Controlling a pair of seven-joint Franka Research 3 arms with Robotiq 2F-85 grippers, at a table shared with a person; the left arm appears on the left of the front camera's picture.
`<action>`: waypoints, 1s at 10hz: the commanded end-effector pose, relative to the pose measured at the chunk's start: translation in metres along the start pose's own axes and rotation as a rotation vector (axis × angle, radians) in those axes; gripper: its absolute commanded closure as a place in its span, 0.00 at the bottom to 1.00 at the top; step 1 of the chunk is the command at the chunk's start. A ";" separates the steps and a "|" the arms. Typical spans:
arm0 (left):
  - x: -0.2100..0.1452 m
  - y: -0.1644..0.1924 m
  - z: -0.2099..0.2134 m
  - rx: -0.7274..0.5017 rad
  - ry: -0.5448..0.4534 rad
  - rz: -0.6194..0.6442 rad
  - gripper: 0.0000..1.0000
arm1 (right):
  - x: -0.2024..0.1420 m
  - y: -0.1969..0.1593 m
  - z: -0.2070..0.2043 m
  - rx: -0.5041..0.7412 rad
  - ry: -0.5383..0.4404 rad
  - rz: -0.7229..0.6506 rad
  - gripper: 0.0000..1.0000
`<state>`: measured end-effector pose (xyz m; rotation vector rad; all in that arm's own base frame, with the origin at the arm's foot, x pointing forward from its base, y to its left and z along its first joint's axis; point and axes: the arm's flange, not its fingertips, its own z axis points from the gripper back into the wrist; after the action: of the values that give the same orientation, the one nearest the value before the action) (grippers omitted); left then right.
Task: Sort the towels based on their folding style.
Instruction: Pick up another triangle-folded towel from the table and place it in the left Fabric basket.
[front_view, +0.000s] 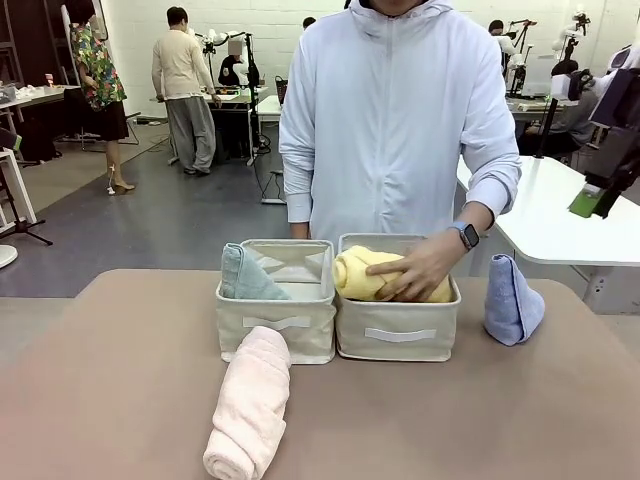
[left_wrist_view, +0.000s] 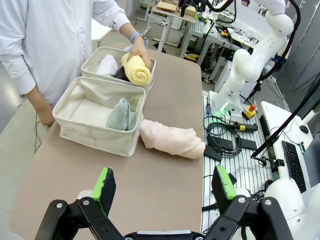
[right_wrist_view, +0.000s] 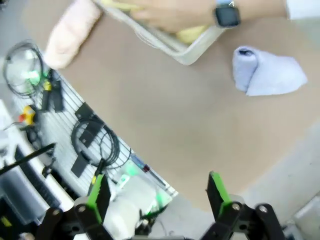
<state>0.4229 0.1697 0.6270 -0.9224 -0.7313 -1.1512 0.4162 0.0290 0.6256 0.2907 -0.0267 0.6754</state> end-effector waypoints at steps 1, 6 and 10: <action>0.001 -0.002 0.000 0.005 -0.004 0.002 0.00 | 0.035 -0.006 -0.036 -0.017 0.050 -0.188 0.00; 0.001 -0.002 0.000 0.005 -0.004 0.002 0.00 | 0.089 -0.042 -0.116 -0.042 0.178 -0.433 0.00; 0.001 -0.002 0.000 0.005 -0.004 0.002 0.00 | 0.078 -0.036 -0.122 -0.019 0.160 -0.394 0.00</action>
<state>0.4230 0.1697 0.6270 -0.9223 -0.7312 -1.1510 0.4976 0.0838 0.5060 0.2144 0.1844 0.2835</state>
